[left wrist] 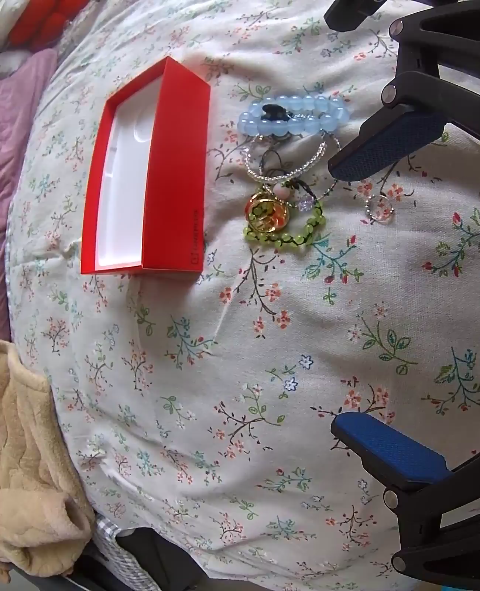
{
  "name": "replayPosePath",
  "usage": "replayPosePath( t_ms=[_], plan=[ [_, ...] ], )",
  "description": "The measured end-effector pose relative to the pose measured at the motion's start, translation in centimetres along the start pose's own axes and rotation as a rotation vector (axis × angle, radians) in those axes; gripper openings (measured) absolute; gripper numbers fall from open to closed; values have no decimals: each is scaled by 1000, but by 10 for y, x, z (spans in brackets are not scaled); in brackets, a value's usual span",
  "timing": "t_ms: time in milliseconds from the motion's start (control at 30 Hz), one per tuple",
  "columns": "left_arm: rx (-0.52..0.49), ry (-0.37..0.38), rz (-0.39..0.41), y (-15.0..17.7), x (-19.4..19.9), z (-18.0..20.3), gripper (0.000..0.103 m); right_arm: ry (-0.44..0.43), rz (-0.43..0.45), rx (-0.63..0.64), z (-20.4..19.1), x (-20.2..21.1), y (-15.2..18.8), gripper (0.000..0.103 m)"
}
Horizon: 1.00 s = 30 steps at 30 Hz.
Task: Organize jewelry
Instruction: 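Move both tools toward the jewelry pile beside the red box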
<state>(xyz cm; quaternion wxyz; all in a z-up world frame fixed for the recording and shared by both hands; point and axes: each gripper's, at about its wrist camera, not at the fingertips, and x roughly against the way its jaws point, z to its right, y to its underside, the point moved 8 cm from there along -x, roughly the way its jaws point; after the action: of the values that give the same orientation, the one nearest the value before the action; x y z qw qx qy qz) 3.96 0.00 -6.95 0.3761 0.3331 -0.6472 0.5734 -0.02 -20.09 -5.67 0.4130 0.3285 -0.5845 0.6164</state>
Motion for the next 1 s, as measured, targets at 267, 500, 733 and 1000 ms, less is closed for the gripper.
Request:
replayPosePath(
  t_ms=[267,500,733,1000],
  plan=[
    [1,-1,-1,0,0,0,103,-2,-3,-1,0,0,0,103],
    [1,-3,-1,0,0,0,103,-2,-3,-1,1,-1,1,103],
    [0,-3,-1,0,0,0,103,-1,-3,-2,1,-1,1,103],
    [0,-3,-1,0,0,0,103,-4,-5,-4,1,2,1,103]
  ],
)
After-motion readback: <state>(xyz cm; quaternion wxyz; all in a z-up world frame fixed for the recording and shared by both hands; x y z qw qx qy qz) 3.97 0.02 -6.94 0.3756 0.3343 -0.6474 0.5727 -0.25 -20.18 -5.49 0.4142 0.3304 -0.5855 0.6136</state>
